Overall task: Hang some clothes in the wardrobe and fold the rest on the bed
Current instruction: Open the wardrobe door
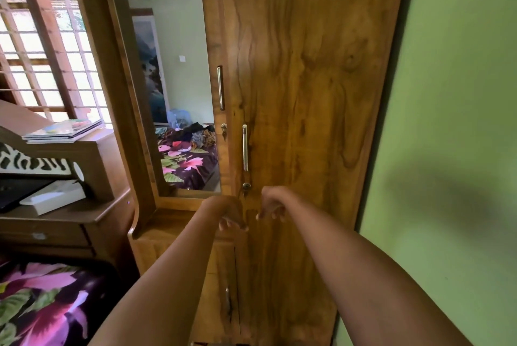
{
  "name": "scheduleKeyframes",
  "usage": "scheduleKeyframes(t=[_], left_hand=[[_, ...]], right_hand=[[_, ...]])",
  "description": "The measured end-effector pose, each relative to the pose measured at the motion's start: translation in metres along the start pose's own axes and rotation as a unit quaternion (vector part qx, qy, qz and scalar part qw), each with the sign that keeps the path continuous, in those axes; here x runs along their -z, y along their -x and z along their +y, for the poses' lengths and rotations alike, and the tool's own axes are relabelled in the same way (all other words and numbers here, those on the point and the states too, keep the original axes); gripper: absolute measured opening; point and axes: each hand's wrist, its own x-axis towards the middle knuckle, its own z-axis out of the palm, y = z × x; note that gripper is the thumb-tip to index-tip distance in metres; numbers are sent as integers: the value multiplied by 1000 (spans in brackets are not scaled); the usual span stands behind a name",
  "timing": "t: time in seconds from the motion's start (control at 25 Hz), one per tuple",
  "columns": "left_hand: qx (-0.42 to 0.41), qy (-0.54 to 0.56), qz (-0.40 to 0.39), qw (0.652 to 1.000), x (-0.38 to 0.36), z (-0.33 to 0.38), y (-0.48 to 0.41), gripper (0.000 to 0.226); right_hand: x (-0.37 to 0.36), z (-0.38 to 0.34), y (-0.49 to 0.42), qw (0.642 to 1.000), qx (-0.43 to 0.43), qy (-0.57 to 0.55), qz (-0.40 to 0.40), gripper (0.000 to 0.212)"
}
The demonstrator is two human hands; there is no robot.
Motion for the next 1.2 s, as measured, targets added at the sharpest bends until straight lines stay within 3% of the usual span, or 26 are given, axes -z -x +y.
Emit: scheduleKeyframes(t=[0.2,0.32,0.4,0.48,0.68,0.8,1.0,1.2], left_hand=[[-11,39,73,996,39,-28,-65,42],[-29,55,175,983,65,-38,-96,37],[-70,152,265,949,73,-39,-109,28],[-92,254,326,906,73,-38,-122,31],[-134,356,350,856,67,-40,-159,49],[-126,386,382,830,67,-36,-169,45],[-132,383,382,830,66,-38,-175,43],[-137,395,376,827,57,-33,-163,46]], right_hand=[[29,-15,-69,987,28,-78,139,34],[41,-32,-106,953,36,-205,222,38],[42,-42,-129,923,42,-247,292,43],[35,-49,-147,897,52,-220,379,43],[17,-51,-172,838,57,-215,498,40],[13,-52,-179,815,72,-222,530,38],[18,-50,-175,866,43,-185,463,38],[20,-51,-159,873,35,-209,439,33]])
